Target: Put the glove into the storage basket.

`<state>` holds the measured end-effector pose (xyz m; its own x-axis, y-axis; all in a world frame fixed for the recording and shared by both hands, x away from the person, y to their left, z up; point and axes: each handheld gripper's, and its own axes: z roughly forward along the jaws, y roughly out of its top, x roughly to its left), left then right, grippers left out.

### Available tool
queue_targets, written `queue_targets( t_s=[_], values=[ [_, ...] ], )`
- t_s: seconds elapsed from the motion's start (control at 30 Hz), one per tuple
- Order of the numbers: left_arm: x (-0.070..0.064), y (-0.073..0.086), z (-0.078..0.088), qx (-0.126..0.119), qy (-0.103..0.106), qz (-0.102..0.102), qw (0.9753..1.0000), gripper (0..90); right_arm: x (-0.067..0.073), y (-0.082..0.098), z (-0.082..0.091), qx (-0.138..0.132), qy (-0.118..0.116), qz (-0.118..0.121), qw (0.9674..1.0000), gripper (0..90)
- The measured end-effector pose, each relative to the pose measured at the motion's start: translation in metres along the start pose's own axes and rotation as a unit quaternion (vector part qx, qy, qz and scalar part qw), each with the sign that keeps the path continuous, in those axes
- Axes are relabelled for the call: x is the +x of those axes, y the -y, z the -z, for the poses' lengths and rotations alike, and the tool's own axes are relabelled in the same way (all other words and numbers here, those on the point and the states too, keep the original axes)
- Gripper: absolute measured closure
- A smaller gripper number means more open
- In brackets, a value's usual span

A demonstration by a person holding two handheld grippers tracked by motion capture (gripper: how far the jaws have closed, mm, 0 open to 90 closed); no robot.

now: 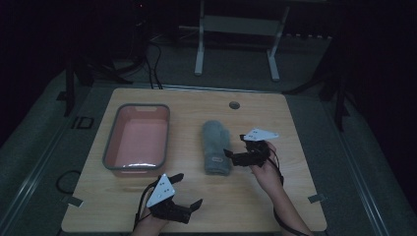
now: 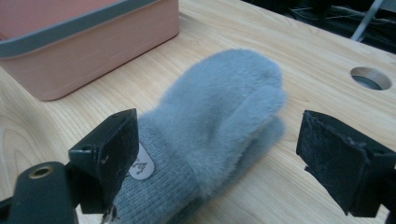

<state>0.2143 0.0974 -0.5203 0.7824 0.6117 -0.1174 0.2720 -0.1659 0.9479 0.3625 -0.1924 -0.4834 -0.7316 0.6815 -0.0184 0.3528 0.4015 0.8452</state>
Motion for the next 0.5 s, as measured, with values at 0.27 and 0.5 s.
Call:
queue_targets(
  t_s=[0.27,0.5],
  values=[
    [0.009,-0.036,-0.017,-0.011,0.019,0.000,0.9998,0.1,-0.010,-0.009,0.015,0.001,-0.001,-0.012,0.9999,13.4],
    [0.022,-0.056,-0.031,0.001,-0.009,-0.006,0.9999,0.1,-0.016,-0.019,0.013,0.013,-0.016,-0.019,0.9996,12.2]
  ],
)
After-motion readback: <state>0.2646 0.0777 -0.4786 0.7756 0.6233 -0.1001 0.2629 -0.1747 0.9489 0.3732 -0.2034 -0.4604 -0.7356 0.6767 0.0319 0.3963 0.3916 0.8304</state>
